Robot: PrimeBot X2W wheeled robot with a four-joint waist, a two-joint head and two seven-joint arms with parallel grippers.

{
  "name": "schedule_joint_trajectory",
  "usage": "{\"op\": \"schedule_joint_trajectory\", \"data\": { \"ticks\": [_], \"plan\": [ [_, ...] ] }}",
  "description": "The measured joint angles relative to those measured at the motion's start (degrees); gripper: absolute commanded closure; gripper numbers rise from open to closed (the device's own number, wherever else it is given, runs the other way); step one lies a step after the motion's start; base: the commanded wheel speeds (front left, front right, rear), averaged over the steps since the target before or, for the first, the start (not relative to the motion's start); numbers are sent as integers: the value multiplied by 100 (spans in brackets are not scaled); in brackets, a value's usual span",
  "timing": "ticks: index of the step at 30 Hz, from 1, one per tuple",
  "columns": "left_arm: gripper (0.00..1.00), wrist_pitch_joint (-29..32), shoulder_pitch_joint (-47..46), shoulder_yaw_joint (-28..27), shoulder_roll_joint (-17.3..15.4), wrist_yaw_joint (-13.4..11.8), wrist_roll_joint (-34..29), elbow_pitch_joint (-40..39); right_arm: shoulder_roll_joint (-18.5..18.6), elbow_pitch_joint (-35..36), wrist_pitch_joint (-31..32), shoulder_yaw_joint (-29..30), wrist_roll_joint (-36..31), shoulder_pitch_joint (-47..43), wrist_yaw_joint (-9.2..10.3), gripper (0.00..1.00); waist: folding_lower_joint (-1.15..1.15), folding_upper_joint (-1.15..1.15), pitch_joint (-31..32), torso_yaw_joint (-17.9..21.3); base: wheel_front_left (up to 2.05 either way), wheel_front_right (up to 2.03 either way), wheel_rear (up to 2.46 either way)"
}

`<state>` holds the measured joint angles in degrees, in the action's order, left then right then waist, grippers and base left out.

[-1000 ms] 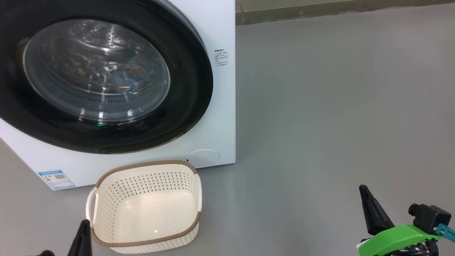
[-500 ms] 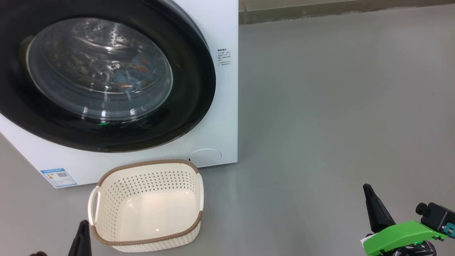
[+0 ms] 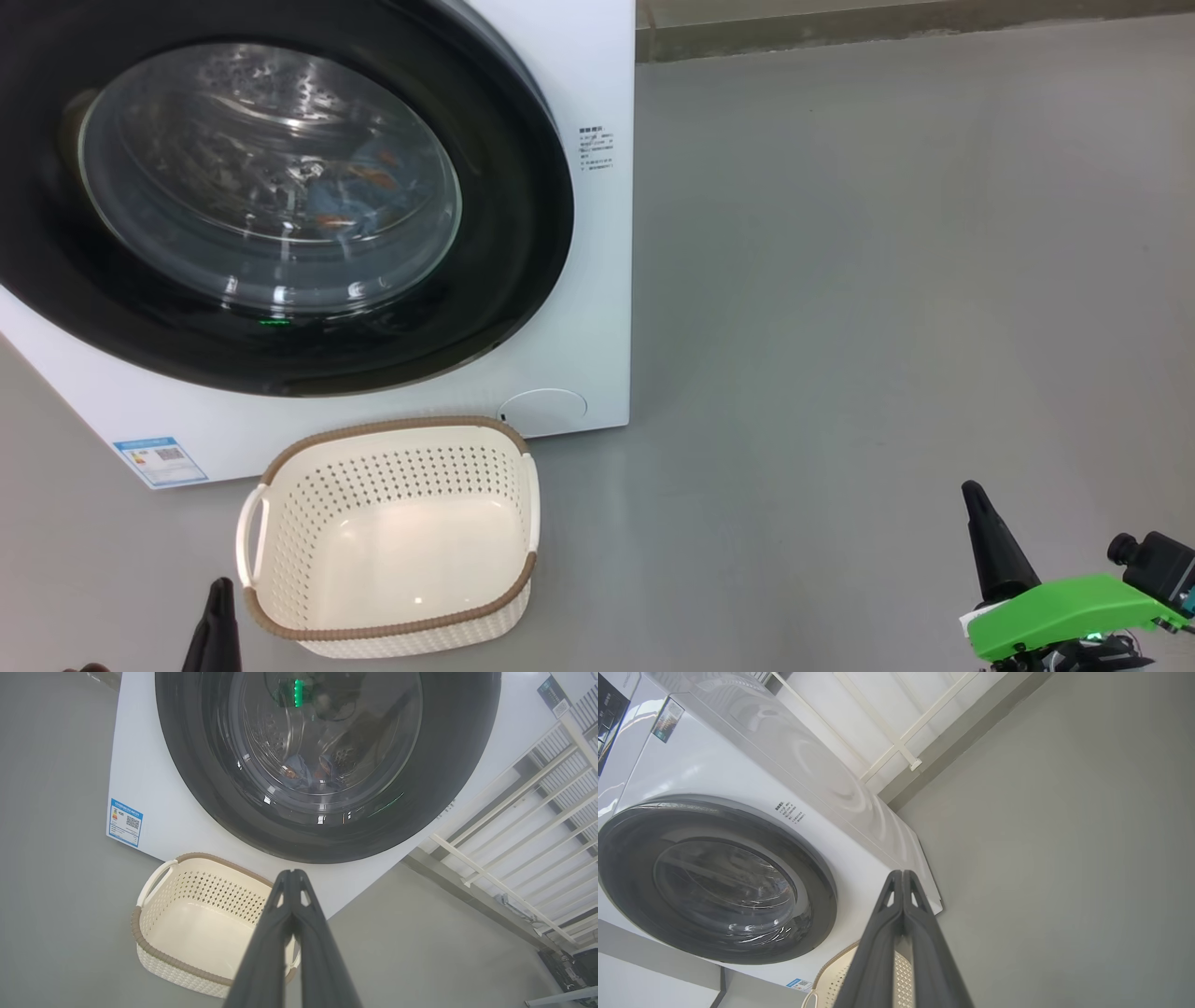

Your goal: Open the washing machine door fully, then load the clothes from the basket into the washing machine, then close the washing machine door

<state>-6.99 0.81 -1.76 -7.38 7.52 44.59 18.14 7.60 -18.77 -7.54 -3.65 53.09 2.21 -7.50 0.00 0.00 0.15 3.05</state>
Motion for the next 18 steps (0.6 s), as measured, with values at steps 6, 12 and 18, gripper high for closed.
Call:
{"op": "schedule_joint_trajectory", "data": {
  "ticks": [6,12,18],
  "plan": [
    [100,101,-83,-15,38,-1,350,-20,-26,27,101,59,288,10,0,100,0,0,-2,-23,0,0,0],
    [100,200,-88,-34,85,-1,703,-33,-56,48,204,162,545,11,1,100,0,0,-5,-45,0,0,0],
    [100,304,-116,-58,119,-1,1099,-55,-105,69,333,236,891,13,1,100,0,0,-8,-72,0,0,0]
  ]
}}
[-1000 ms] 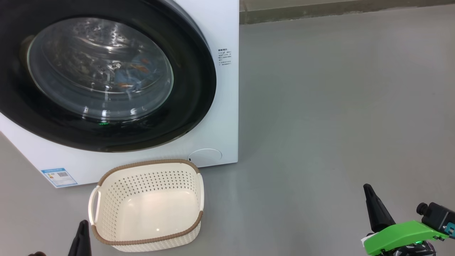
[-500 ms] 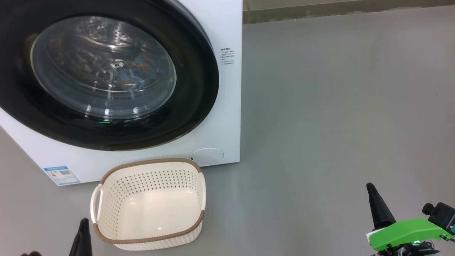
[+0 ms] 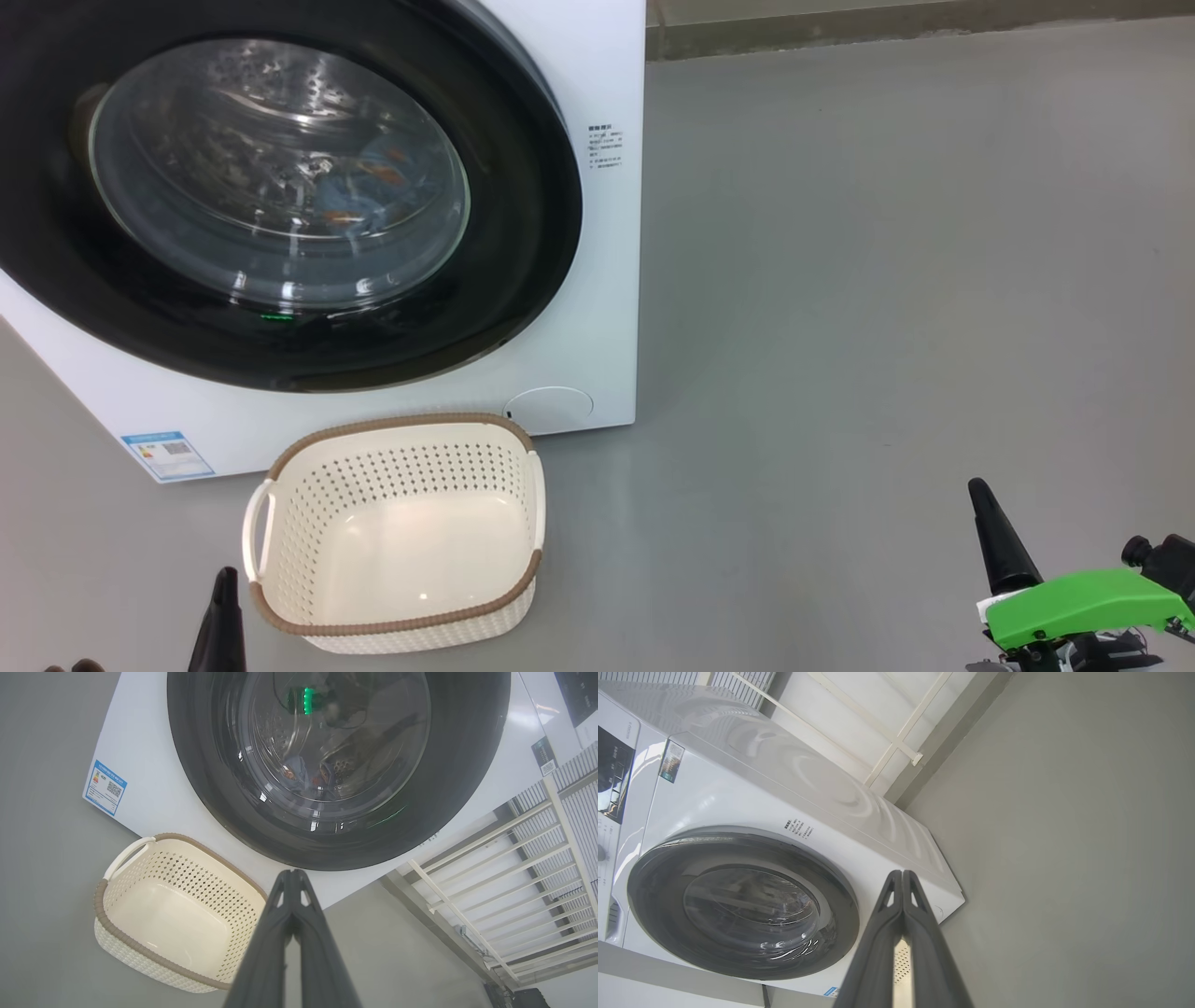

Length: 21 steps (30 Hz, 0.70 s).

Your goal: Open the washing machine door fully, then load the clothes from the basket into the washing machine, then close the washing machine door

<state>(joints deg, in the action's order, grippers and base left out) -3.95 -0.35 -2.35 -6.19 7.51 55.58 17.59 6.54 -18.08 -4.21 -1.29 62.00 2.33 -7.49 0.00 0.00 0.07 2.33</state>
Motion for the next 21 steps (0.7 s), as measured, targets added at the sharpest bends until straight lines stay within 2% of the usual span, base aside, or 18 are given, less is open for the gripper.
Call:
{"op": "schedule_joint_trajectory", "data": {
  "ticks": [21],
  "plan": [
    [100,334,-87,-84,122,0,1137,-58,-114,73,323,281,972,66,0,100,0,0,-8,-76,0,0,0]
  ]
}}
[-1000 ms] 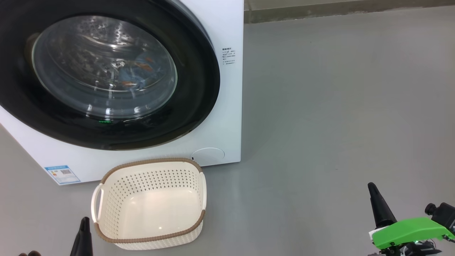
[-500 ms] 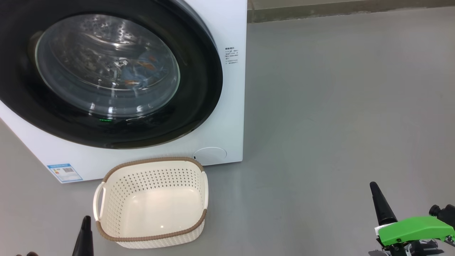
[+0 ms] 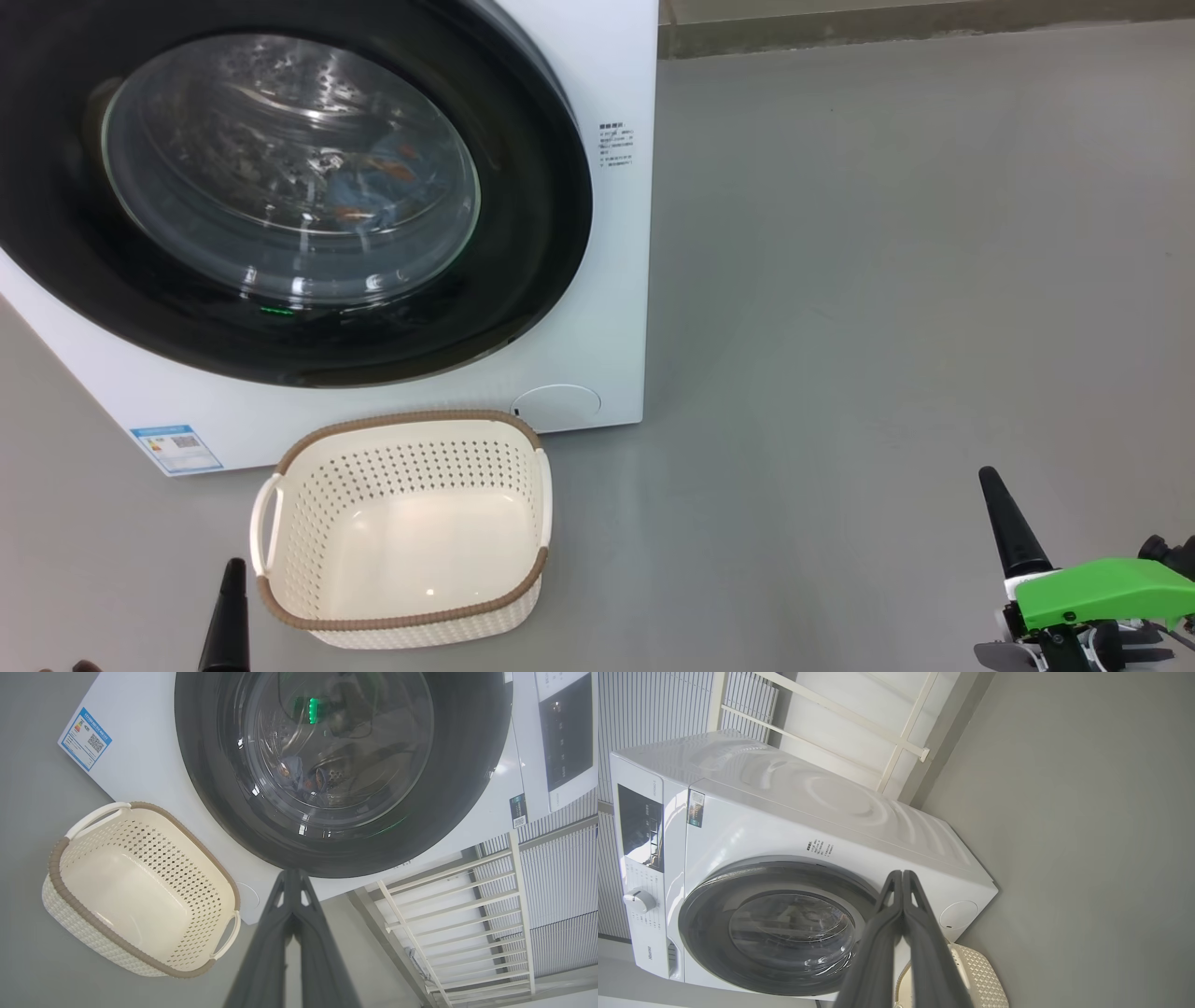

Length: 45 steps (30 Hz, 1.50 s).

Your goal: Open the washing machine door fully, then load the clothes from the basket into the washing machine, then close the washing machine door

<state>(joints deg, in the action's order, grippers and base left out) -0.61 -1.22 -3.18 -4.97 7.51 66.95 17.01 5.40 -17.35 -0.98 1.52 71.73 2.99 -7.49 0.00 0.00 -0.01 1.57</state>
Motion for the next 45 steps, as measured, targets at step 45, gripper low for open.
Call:
{"op": "schedule_joint_trajectory", "data": {
  "ticks": [45],
  "plan": [
    [100,673,-252,-146,256,0,2475,-119,-287,164,704,581,2027,70,1,100,0,0,-17,-157,0,0,0]
  ]
}}
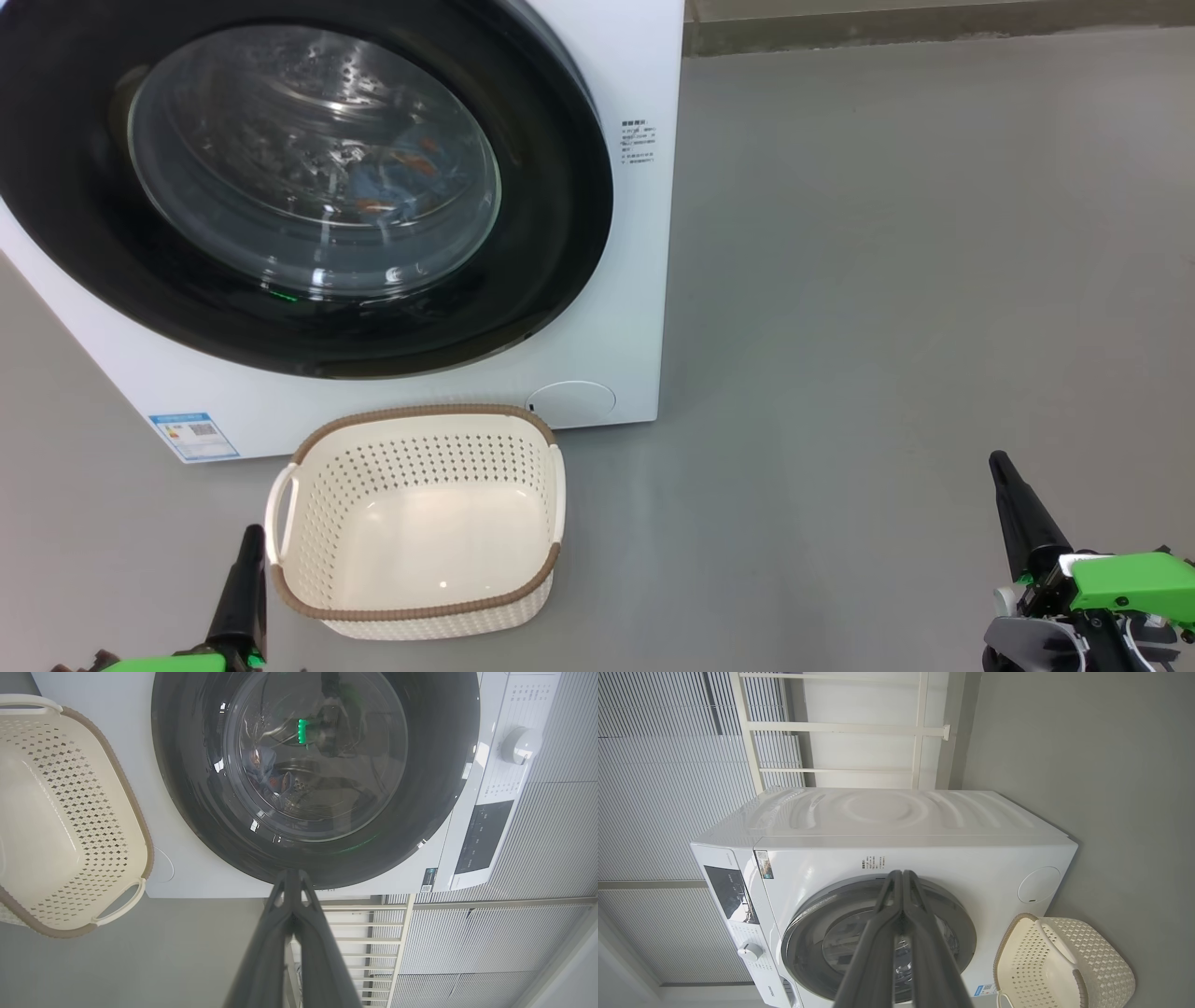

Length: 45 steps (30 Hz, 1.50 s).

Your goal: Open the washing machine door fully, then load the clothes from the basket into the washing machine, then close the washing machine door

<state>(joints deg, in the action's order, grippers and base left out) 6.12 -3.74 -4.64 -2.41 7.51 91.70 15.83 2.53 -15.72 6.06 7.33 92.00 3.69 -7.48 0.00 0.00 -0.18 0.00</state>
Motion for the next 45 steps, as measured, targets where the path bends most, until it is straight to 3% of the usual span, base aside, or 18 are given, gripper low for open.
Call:
{"op": "schedule_joint_trajectory", "data": {
  "ticks": [45],
  "plan": [
    [100,0,-1,-2,7,0,0,0,-3,0,1,14,0,0,0,100,0,0,0,0,0,0,0]
  ]
}}
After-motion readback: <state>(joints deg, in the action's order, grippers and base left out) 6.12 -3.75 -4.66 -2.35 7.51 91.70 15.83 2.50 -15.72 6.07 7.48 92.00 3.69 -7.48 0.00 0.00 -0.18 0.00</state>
